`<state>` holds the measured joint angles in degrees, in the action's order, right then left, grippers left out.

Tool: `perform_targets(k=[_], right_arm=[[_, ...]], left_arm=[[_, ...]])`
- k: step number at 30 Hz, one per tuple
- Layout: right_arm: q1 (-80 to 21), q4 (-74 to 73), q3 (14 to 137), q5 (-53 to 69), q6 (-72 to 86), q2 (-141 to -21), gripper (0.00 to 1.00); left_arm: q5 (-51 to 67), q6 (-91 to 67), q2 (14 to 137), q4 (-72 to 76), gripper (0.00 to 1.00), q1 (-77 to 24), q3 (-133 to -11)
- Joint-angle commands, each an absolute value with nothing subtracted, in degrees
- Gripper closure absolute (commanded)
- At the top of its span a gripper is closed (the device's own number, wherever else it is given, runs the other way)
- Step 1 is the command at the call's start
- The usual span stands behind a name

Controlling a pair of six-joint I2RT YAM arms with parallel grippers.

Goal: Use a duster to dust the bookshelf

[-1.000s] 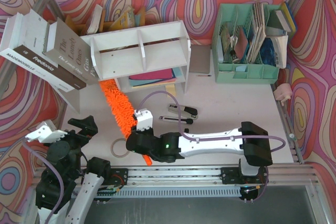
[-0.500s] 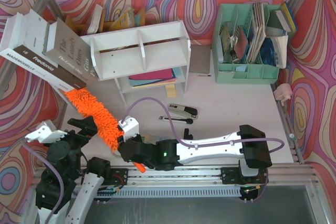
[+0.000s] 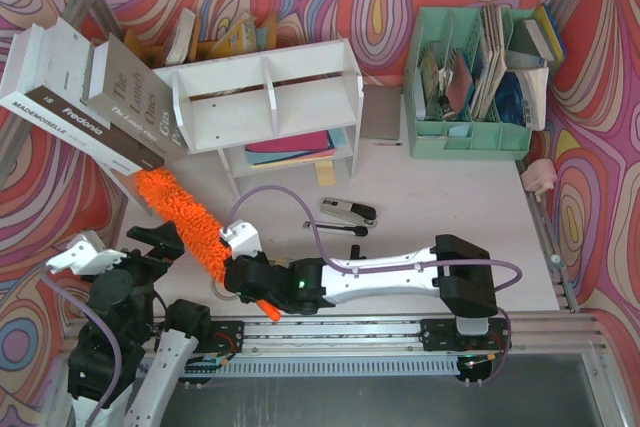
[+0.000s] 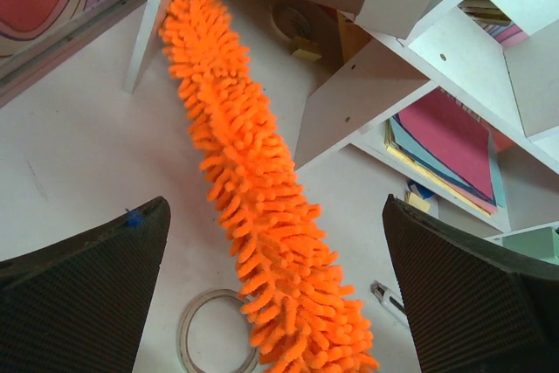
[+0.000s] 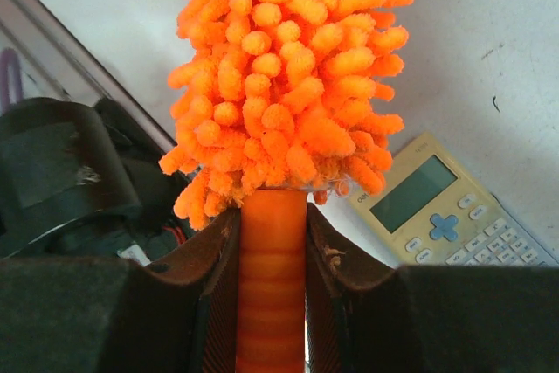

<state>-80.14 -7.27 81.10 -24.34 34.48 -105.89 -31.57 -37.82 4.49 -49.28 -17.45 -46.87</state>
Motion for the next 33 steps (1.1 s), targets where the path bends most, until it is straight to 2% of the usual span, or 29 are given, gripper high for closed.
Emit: perform_targets(k=[1, 9, 14, 20, 27, 33], right_arm=[[-78.66, -9.82, 84.51, -18.61, 34.14, -108.27, 1.00], [-77.32, -11.25, 86.37, -17.00, 34.56, -109.12, 1.00], [-79.50, -0.36, 77.62, -22.64, 32.55, -101.11, 1.00], [-82.86, 5.49, 74.39, -26.84, 28.66, -97.43, 1.00], [-82.83, -6.21, 79.54, -28.45, 29.05, -103.25, 1.00], [-81.30, -9.00, 80.09, -25.66, 29.80, -104.69, 1.00]], left_arm=[[-32.92, -38.30, 3.80, -49.58, 0.02, -17.05, -46.74], [-33.12, -38.37, 4.17, -49.66, 0.01, -17.05, -46.76], [-33.03, -38.39, 4.25, -49.64, 0.02, -17.05, -46.76], [-32.95, -38.33, 4.20, -49.66, 0.01, -17.00, -46.76], [-32.93, -38.40, 4.14, -49.61, 0.02, -16.96, -46.74], [-32.85, -38.40, 4.31, -49.57, 0.01, -16.96, -46.71]])
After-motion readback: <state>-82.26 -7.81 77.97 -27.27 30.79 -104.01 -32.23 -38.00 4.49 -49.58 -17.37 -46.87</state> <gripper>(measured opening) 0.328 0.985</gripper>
